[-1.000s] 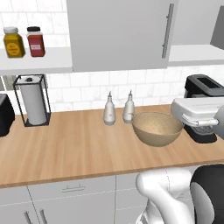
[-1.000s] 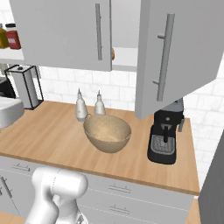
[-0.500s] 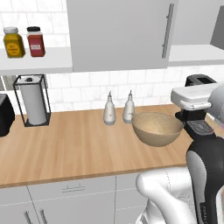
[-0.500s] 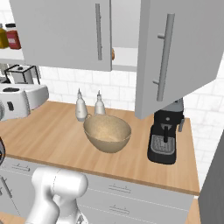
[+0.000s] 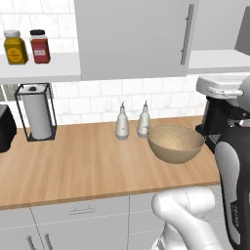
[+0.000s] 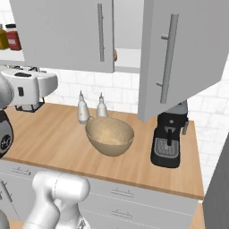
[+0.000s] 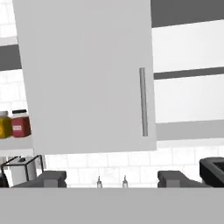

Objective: Open the cabinet, pick up the bread from the cabinet and place it in the basket. Then move the basket to the dining counter.

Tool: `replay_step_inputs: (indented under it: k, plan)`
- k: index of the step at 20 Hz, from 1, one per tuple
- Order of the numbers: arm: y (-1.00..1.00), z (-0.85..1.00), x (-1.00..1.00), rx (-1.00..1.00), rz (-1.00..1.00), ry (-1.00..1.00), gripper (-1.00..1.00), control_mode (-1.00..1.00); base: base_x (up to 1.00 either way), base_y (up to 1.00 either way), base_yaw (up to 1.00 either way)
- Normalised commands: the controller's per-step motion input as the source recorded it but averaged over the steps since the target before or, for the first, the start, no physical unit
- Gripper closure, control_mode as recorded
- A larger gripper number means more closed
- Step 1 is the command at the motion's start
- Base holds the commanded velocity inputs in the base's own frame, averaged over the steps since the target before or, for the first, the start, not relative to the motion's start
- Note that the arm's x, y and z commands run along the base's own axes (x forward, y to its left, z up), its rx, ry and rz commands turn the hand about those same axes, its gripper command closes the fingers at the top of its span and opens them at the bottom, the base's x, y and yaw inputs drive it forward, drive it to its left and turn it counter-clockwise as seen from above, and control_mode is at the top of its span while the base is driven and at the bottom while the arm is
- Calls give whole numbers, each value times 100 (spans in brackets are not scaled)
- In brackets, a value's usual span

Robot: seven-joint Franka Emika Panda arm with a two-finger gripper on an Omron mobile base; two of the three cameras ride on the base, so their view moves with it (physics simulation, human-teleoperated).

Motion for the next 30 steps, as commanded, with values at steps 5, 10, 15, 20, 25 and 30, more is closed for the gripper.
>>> replay_step_inputs:
  k: [5,10,15,20,25,30]
  plan:
    - [-14,37,33,-5,-4,13,-100,-100,0,0,0]
    - [-38,9,40,-1,-3,3,-100,-100,0,0,0]
    - [-38,0,29,0,-2,0,-100,-100,0,0,0]
    - [-1,0,42,-1,-2,0,-100,-100,0,0,0]
    - [-5,0,49,-1,-5,0,-100,-100,0,0,0]
    - [-7,0,54,0,-1,2,-100,-100,0,0,0]
